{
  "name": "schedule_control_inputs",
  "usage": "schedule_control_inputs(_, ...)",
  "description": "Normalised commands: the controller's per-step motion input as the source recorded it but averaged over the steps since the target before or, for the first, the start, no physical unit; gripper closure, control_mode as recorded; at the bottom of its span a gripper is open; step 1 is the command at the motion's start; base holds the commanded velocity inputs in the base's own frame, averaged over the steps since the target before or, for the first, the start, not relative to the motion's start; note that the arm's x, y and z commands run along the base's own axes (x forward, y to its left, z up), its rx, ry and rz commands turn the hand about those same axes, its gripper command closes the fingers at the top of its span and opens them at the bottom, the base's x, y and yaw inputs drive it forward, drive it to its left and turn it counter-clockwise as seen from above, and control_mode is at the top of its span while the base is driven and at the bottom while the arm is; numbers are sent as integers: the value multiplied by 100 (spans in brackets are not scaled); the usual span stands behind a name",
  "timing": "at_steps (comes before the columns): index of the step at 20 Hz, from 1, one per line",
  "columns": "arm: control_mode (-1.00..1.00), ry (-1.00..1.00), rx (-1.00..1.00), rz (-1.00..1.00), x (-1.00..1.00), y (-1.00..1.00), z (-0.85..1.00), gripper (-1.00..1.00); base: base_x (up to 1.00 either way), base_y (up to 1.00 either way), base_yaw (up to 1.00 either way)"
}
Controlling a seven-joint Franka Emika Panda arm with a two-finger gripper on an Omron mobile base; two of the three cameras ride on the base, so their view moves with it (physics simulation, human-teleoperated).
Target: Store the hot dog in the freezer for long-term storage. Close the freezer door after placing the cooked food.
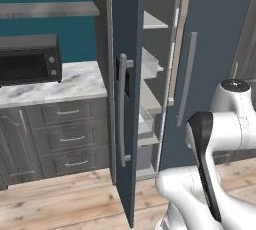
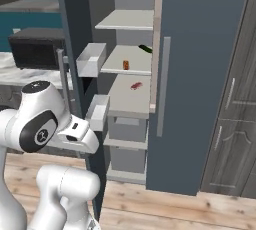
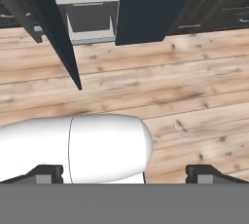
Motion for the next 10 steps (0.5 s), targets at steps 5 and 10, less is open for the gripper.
schedule_control_inputs(5, 100, 0, 0, 0, 0, 0, 0, -100, 24, 0, 0)
schedule_control_inputs(10, 100, 0, 0, 0, 0, 0, 0, -100, 28, 0, 0)
